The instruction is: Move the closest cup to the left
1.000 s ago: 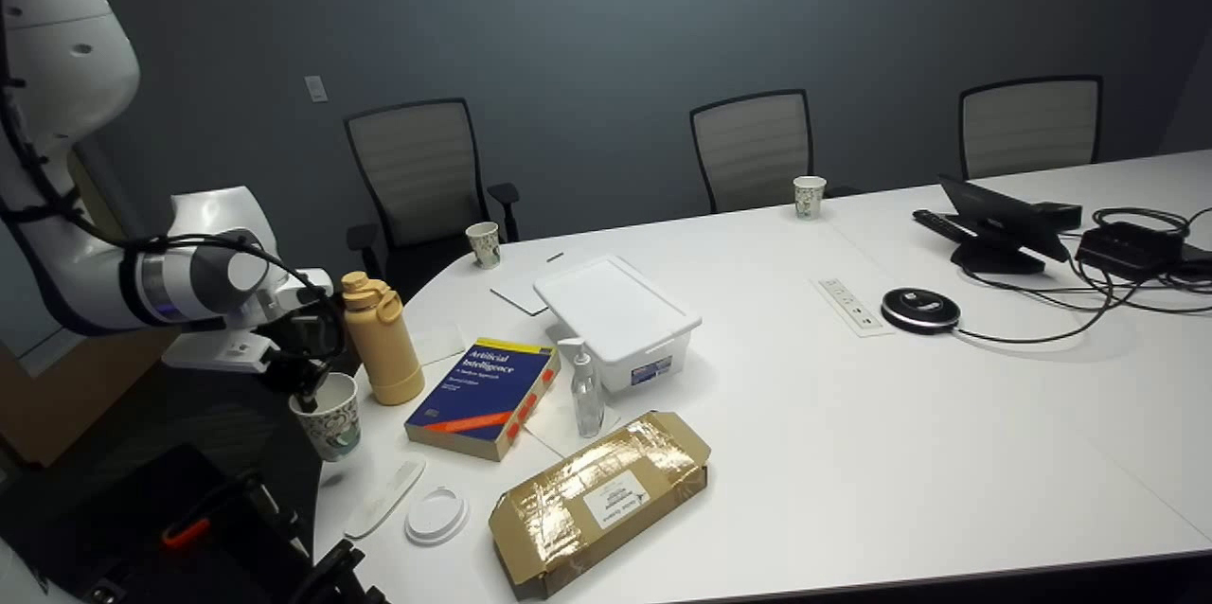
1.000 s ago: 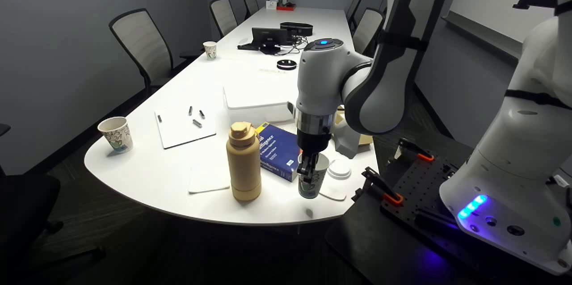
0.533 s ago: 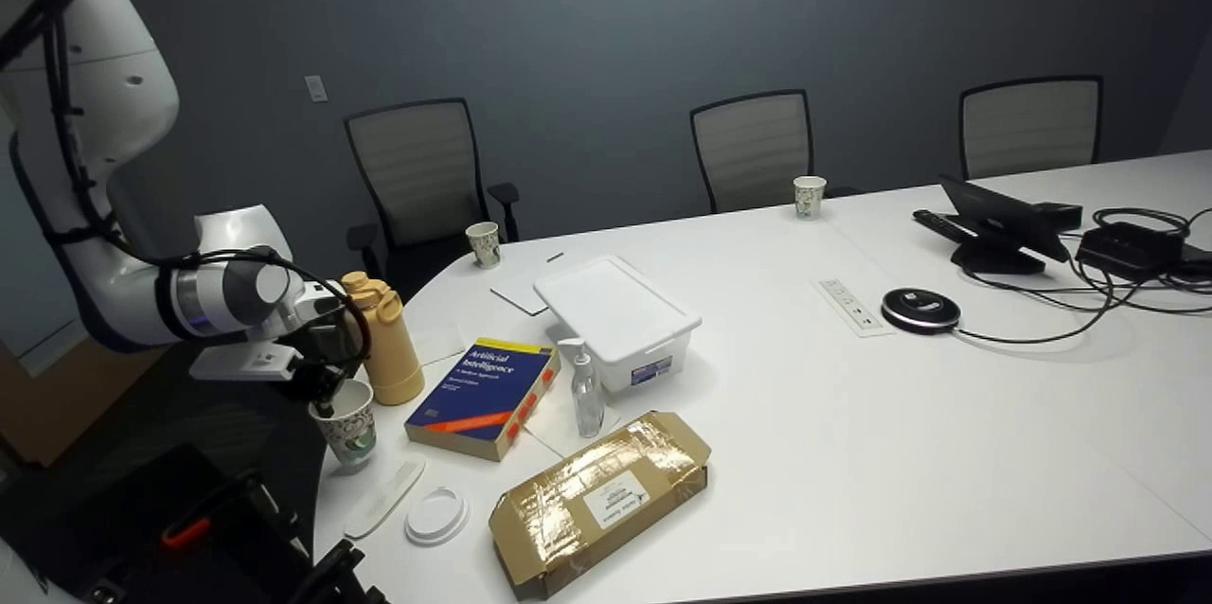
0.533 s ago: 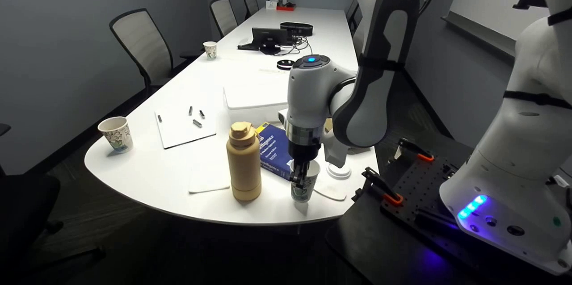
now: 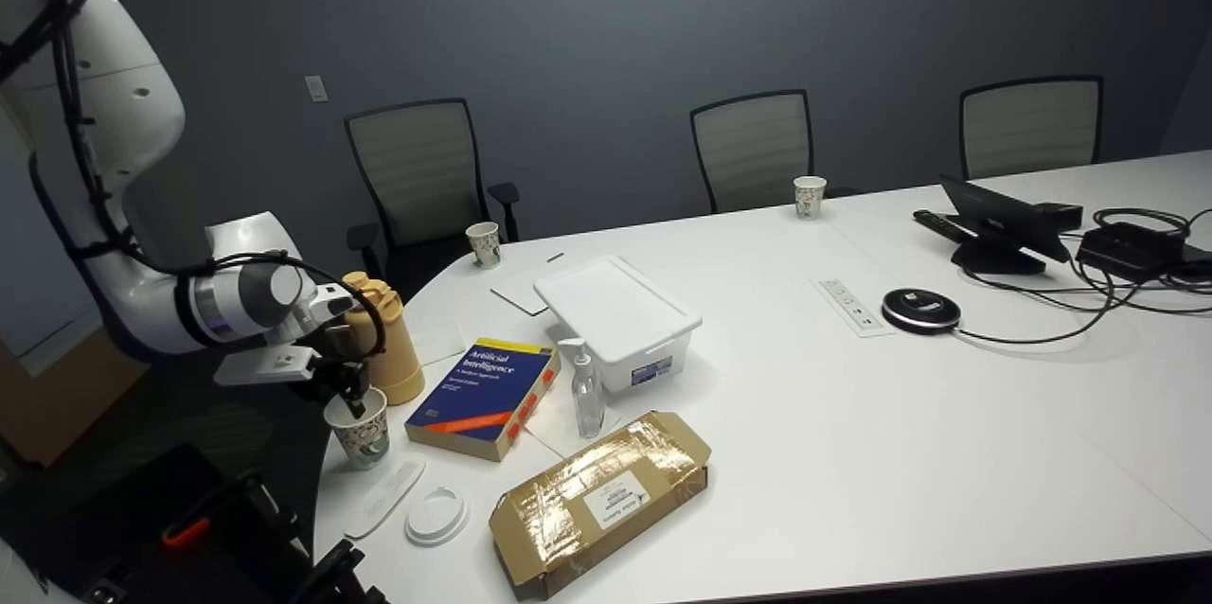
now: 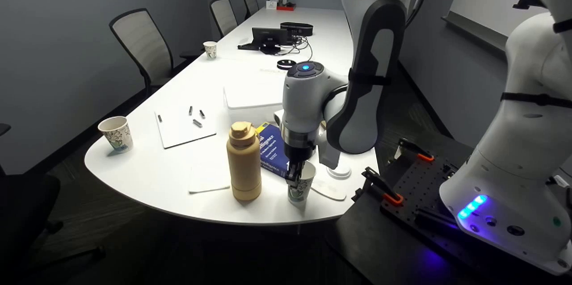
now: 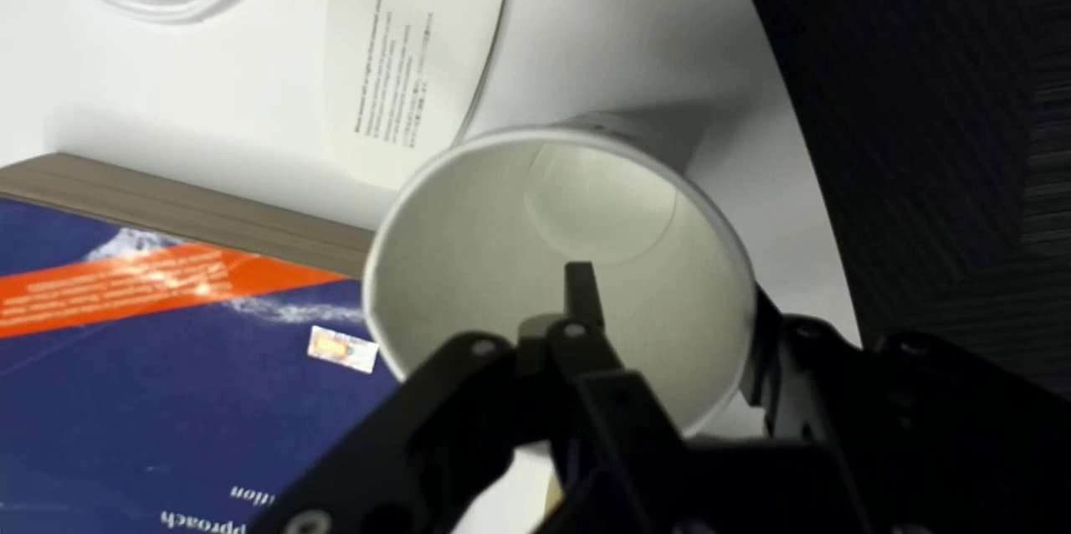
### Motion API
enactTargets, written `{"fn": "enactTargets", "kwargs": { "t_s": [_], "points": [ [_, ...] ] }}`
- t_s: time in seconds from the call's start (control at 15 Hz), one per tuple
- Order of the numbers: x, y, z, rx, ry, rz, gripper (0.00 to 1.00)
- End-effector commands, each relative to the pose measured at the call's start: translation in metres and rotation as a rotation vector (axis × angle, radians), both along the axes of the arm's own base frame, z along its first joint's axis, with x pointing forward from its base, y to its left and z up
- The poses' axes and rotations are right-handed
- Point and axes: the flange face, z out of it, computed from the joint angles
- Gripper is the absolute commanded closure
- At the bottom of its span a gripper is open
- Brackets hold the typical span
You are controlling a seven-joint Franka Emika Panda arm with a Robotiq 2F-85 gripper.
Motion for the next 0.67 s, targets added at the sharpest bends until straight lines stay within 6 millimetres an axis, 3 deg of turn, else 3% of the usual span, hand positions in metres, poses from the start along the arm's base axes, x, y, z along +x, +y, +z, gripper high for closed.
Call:
{"fn": "enactTargets", "kwargs": {
  "t_s": [0.0, 0.2, 0.27, 0.47, 0.6],
  "points": [
    [0.005, 0.001, 0.005, 0.004, -0.034, -0.040, 0.28],
    [0.011, 0.002, 0.020, 0.016, -0.041, -0.067, 0.04],
    [0.014, 0.001, 0.028, 0.024, -0.038, -0.064, 0.01],
    [0.026, -0.002, 0.068, 0.051, -0.052, -0.068, 0.00],
    [0.037, -0.014, 0.106, 0.055, -0.047, -0.116, 0.00]
  ]
}}
